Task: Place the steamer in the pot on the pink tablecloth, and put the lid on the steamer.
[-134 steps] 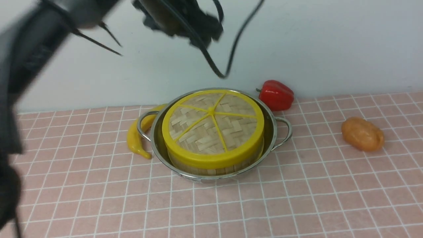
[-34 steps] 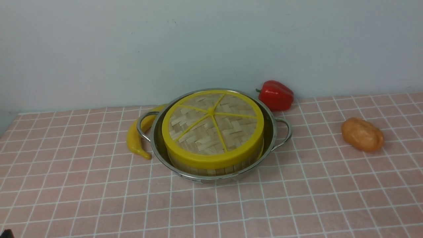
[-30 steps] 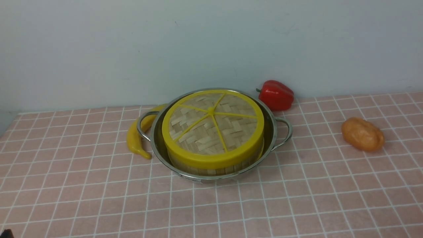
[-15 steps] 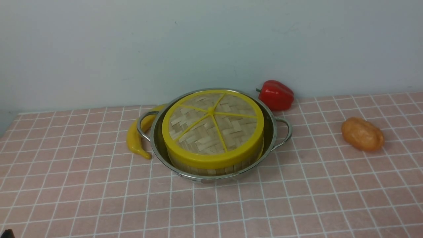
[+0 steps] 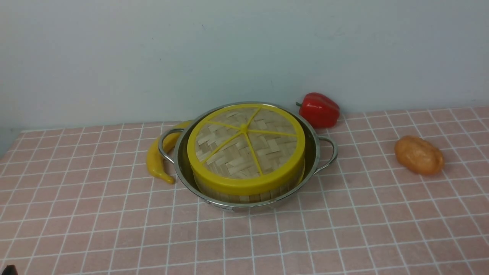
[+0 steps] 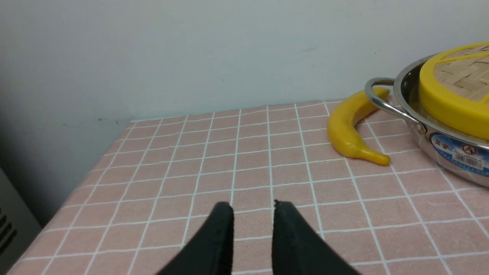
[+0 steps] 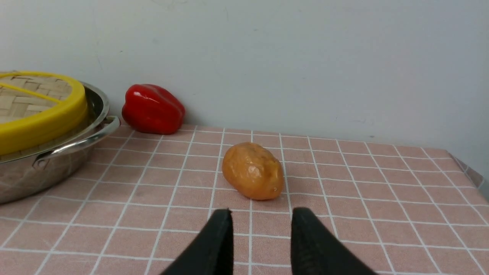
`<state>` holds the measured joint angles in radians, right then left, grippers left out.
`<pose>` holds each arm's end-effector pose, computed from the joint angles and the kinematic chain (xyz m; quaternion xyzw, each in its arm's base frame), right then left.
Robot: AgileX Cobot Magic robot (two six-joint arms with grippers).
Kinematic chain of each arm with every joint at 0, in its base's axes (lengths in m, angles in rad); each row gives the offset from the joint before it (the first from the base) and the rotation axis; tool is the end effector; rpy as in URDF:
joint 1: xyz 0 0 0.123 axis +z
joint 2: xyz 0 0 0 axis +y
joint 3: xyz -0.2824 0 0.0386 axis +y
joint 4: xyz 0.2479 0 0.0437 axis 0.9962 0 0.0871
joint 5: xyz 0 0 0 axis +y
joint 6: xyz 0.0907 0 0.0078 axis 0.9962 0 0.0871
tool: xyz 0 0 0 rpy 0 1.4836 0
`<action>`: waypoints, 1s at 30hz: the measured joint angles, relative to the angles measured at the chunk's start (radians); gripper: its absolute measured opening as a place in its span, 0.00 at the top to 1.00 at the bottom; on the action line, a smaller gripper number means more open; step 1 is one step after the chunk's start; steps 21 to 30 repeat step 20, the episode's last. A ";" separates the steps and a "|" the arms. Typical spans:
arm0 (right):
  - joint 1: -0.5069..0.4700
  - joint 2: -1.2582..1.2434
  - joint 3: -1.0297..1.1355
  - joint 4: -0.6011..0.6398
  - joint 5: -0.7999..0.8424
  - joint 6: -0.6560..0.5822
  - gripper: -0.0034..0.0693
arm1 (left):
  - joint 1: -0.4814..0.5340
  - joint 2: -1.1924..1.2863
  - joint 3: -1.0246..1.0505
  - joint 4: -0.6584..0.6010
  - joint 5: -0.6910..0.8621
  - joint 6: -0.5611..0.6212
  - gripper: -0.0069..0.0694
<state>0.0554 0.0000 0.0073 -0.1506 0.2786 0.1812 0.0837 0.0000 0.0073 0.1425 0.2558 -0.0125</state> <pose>0.0551 -0.0007 0.1857 0.0057 0.7727 0.0132 0.6346 0.0549 0.0079 0.1877 0.0044 0.7656 0.0808 0.6382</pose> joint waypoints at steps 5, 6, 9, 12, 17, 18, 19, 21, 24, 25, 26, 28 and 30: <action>0.000 0.000 0.000 0.000 0.000 0.000 0.62 | 0.000 0.000 0.000 0.000 0.000 0.000 0.70; 0.000 0.000 0.000 0.000 0.000 0.000 0.62 | 0.000 0.000 0.000 0.000 0.000 0.000 0.70; 0.000 0.000 0.000 0.000 0.000 0.000 0.62 | 0.000 0.000 0.000 0.000 0.000 -0.001 0.70; 0.000 0.000 0.000 0.000 0.000 0.000 0.62 | 0.000 0.000 0.000 0.000 0.000 -0.001 0.69; 0.000 -0.001 0.000 0.000 -0.001 0.001 0.62 | 0.000 0.000 0.000 0.000 0.000 -0.001 0.68; 0.000 -0.001 0.000 0.000 -0.001 0.001 0.62 | 0.000 0.000 0.000 0.000 0.000 -0.001 0.68; 0.000 -0.001 0.000 0.000 -0.001 0.001 0.62 | 0.000 0.000 0.000 0.000 0.000 -0.001 0.67; 0.000 -0.001 0.000 0.000 -0.001 0.001 0.62 | 0.000 0.000 0.000 0.000 0.000 -0.001 0.67; 0.000 -0.001 0.000 0.000 -0.001 0.001 0.62 | 0.000 0.000 0.000 0.000 0.000 -0.001 0.67; 0.000 -0.001 0.000 0.000 -0.001 0.001 0.62 | 0.000 0.000 0.000 0.000 0.000 -0.001 0.67; 0.000 -0.001 0.000 0.000 -0.001 0.001 0.62 | 0.000 0.000 0.000 0.000 0.000 -0.001 0.67; 0.000 -0.001 0.000 0.000 -0.001 0.001 0.62 | 0.000 0.000 0.000 0.000 0.000 -0.001 0.67; 0.000 -0.001 0.000 0.000 -0.001 0.001 0.62 | 0.000 0.000 0.000 0.000 0.000 -0.001 0.67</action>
